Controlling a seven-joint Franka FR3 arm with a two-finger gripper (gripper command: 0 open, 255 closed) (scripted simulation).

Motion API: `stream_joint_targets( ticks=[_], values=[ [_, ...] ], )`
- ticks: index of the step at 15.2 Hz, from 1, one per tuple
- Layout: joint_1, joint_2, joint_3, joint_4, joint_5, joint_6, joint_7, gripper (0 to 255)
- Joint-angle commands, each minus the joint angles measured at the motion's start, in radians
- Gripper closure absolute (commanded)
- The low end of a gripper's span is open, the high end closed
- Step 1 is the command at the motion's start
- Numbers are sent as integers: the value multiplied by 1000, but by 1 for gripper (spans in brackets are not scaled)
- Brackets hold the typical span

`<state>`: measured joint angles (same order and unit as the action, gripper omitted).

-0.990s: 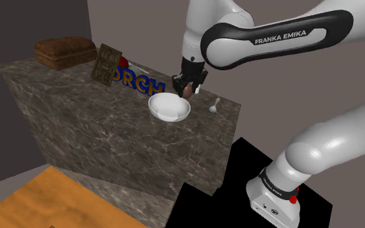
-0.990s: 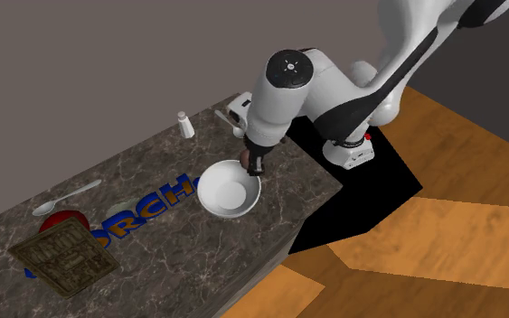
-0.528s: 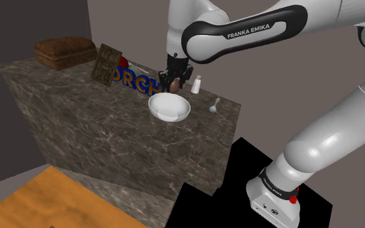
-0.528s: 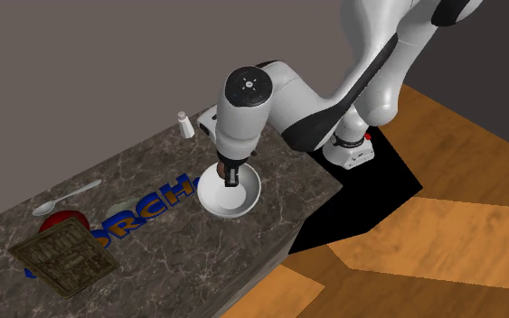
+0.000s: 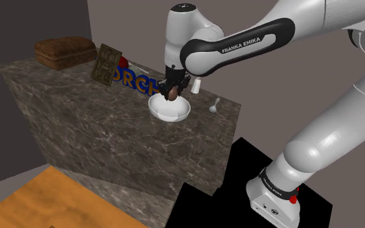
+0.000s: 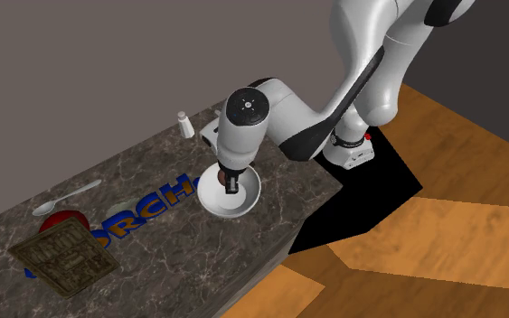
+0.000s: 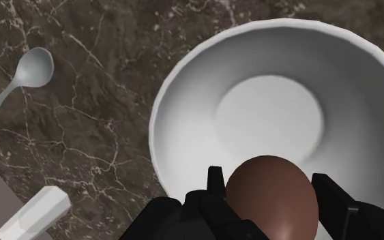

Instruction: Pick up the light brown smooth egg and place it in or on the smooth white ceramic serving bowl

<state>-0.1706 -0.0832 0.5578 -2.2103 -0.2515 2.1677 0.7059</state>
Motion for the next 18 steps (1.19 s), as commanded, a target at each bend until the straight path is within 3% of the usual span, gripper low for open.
stream_joint_targets(
  ticks=[1,10,11,16,18],
  values=[
    [0,15,3,-15,-14,25,17,255],
    [-1,27,4,-25,-26,43,29,255],
    [-1,27,4,-25,-26,43,29,0],
    [-1,27,4,-25,-26,43,29,0],
    [7,-12,7,6,11,-18,4,0]
  ],
)
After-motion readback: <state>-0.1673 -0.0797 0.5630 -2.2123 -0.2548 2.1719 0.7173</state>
